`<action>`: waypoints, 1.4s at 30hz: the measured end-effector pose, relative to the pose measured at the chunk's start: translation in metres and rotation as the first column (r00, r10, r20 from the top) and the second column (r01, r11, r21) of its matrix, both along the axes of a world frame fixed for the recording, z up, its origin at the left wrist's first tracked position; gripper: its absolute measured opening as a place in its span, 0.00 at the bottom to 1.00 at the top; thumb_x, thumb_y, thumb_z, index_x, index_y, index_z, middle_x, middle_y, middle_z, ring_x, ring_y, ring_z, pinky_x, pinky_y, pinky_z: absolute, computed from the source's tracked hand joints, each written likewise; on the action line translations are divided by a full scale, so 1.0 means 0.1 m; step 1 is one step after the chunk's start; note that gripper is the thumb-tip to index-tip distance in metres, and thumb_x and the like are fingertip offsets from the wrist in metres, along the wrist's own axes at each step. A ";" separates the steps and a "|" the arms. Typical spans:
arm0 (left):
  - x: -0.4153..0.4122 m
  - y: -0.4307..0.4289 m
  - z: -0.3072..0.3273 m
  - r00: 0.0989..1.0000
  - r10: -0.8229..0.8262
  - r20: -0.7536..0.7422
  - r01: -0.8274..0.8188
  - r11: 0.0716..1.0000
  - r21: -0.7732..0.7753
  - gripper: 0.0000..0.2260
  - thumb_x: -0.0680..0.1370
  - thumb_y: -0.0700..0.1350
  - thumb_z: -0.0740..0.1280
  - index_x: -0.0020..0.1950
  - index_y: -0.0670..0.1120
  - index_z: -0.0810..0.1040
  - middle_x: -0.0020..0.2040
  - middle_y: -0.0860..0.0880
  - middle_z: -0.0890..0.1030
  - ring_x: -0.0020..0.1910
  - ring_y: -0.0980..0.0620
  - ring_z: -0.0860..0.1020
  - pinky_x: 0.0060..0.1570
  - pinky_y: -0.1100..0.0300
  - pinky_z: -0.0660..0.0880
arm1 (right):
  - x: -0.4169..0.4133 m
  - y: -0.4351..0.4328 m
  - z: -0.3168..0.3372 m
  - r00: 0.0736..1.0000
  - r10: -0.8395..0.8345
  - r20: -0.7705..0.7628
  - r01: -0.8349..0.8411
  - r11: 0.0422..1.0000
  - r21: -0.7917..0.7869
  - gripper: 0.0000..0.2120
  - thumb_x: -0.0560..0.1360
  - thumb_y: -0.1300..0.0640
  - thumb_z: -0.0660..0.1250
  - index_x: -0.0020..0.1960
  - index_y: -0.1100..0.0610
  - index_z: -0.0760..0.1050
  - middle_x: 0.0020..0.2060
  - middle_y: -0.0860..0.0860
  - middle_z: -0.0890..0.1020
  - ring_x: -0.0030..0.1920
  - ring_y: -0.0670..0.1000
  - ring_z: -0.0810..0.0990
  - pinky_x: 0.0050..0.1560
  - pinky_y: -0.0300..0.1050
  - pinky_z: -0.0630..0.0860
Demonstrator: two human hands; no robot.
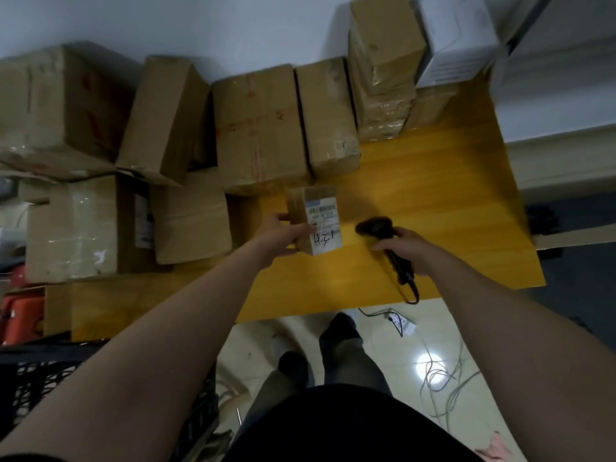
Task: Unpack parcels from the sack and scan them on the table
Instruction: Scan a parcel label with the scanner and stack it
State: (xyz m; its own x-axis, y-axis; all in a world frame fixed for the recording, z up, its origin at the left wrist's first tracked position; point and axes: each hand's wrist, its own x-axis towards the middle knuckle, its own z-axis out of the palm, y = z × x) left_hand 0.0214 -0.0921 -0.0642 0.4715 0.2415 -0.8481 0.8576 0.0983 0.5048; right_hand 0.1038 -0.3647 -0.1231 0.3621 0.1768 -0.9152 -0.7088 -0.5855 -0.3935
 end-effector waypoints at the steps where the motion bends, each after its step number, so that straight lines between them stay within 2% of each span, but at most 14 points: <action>1: -0.03 0.01 0.02 1.000 0.027 0.014 -0.027 1.000 0.009 0.34 0.73 0.45 0.80 0.74 0.45 0.65 0.66 0.42 0.79 0.62 0.43 0.81 0.63 0.42 0.79 | 0.01 0.05 0.07 1.000 0.004 0.009 -0.004 0.999 0.039 0.20 0.74 0.56 0.77 0.64 0.52 0.74 0.46 0.55 0.81 0.41 0.55 0.80 0.39 0.51 0.76; 3: -0.08 0.07 0.09 0.997 0.069 0.047 -0.070 0.997 0.030 0.34 0.73 0.44 0.79 0.74 0.45 0.66 0.66 0.42 0.79 0.61 0.43 0.81 0.62 0.41 0.79 | 0.06 0.20 0.26 1.000 -0.011 0.019 0.009 0.994 0.106 0.18 0.76 0.57 0.75 0.64 0.53 0.76 0.41 0.57 0.82 0.35 0.56 0.81 0.35 0.50 0.76; 6: -0.21 0.21 0.28 0.990 0.094 0.102 -0.099 0.994 0.050 0.34 0.74 0.44 0.79 0.75 0.42 0.66 0.67 0.43 0.79 0.62 0.43 0.81 0.62 0.41 0.79 | 0.10 0.48 0.67 0.996 0.019 0.085 -0.035 0.981 0.189 0.15 0.77 0.58 0.74 0.62 0.57 0.78 0.38 0.56 0.84 0.36 0.58 0.84 0.37 0.52 0.78; 9: -0.37 0.42 0.49 0.982 0.097 0.160 -0.109 0.992 0.070 0.33 0.75 0.45 0.78 0.75 0.41 0.67 0.67 0.42 0.79 0.62 0.42 0.80 0.63 0.41 0.79 | 0.01 0.78 1.14 0.977 0.047 0.208 -0.092 0.973 0.212 0.13 0.77 0.56 0.75 0.58 0.60 0.79 0.34 0.55 0.81 0.34 0.58 0.82 0.37 0.53 0.80; 13: -0.59 0.75 0.71 0.971 0.100 0.217 -0.121 0.989 0.088 0.27 0.75 0.46 0.78 0.71 0.42 0.74 0.63 0.43 0.82 0.58 0.43 0.83 0.58 0.44 0.82 | -0.21 1.13 1.73 0.936 0.122 0.330 -0.211 0.945 0.249 0.11 0.78 0.54 0.73 0.58 0.55 0.78 0.32 0.54 0.80 0.31 0.57 0.82 0.34 0.50 0.79; 16: -0.75 0.94 0.86 0.956 0.132 0.261 -0.164 0.981 0.104 0.29 0.73 0.47 0.79 0.71 0.43 0.73 0.63 0.43 0.83 0.57 0.44 0.84 0.56 0.44 0.83 | -0.42 1.37 2.06 0.918 0.161 0.361 -0.264 0.930 0.255 0.10 0.79 0.53 0.72 0.58 0.55 0.78 0.28 0.51 0.77 0.29 0.55 0.80 0.32 0.48 0.78; 20: -0.92 1.10 1.01 0.933 0.138 0.333 -0.198 0.968 0.153 0.32 0.71 0.48 0.81 0.71 0.45 0.73 0.61 0.46 0.83 0.55 0.46 0.84 0.54 0.46 0.84 | -0.69 1.64 2.32 0.896 0.203 0.395 -0.312 0.920 0.235 0.11 0.79 0.52 0.71 0.46 0.60 0.77 0.28 0.52 0.76 0.31 0.55 0.80 0.34 0.49 0.79; 23: -1.03 1.22 1.07 0.918 0.134 0.373 -0.207 0.964 0.164 0.26 0.71 0.47 0.81 0.65 0.46 0.77 0.58 0.47 0.85 0.54 0.48 0.84 0.54 0.46 0.84 | -0.85 1.76 2.40 0.881 0.202 0.428 -0.323 0.917 0.232 0.12 0.79 0.53 0.71 0.42 0.60 0.76 0.28 0.52 0.76 0.31 0.56 0.80 0.35 0.49 0.80; 25: -1.07 1.30 1.08 0.911 0.132 0.392 -0.210 0.964 0.165 0.22 0.71 0.47 0.81 0.62 0.47 0.79 0.57 0.47 0.86 0.54 0.47 0.84 0.54 0.46 0.83 | -0.94 1.82 2.43 0.874 0.209 0.439 -0.334 0.914 0.230 0.10 0.79 0.53 0.71 0.43 0.59 0.77 0.28 0.52 0.76 0.30 0.55 0.80 0.34 0.49 0.80; 28: -1.12 1.39 1.08 0.911 0.149 0.384 -0.224 0.961 0.159 0.27 0.70 0.48 0.81 0.66 0.45 0.77 0.59 0.47 0.84 0.56 0.47 0.83 0.54 0.46 0.83 | -1.02 1.86 2.46 0.875 0.204 0.440 -0.330 0.915 0.233 0.09 0.79 0.54 0.71 0.49 0.60 0.78 0.28 0.51 0.76 0.30 0.55 0.80 0.34 0.50 0.81; 32: -1.14 1.42 1.07 0.912 0.152 0.381 -0.216 0.968 0.130 0.32 0.69 0.49 0.82 0.70 0.45 0.75 0.62 0.46 0.83 0.58 0.46 0.83 0.56 0.44 0.82 | -1.07 1.86 2.46 0.878 0.173 0.446 -0.302 0.923 0.237 0.14 0.79 0.55 0.71 0.60 0.62 0.78 0.28 0.52 0.76 0.29 0.55 0.80 0.34 0.49 0.80; 38: -1.05 1.35 1.04 0.911 0.147 0.386 -0.200 0.974 0.103 0.34 0.69 0.48 0.82 0.71 0.43 0.74 0.63 0.45 0.83 0.59 0.45 0.82 0.56 0.45 0.82 | -1.03 1.77 2.44 0.890 0.136 0.434 -0.270 0.927 0.262 0.16 0.80 0.56 0.71 0.66 0.60 0.76 0.30 0.54 0.75 0.31 0.57 0.79 0.35 0.51 0.80; 42: -0.88 1.22 0.98 0.918 0.121 0.377 -0.170 0.980 0.099 0.30 0.70 0.49 0.82 0.68 0.44 0.76 0.60 0.46 0.84 0.57 0.46 0.83 0.57 0.45 0.82 | -0.93 1.65 2.40 0.908 0.123 0.400 -0.251 0.925 0.284 0.14 0.80 0.55 0.70 0.64 0.57 0.77 0.29 0.53 0.76 0.31 0.57 0.80 0.36 0.51 0.79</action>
State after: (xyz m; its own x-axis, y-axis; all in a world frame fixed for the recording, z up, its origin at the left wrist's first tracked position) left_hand -0.0662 0.0296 0.0339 0.6953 0.4256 -0.5792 0.5900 0.1222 0.7981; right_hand 0.0106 -0.1999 0.1171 0.5912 0.5365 -0.6022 -0.3647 -0.4882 -0.7929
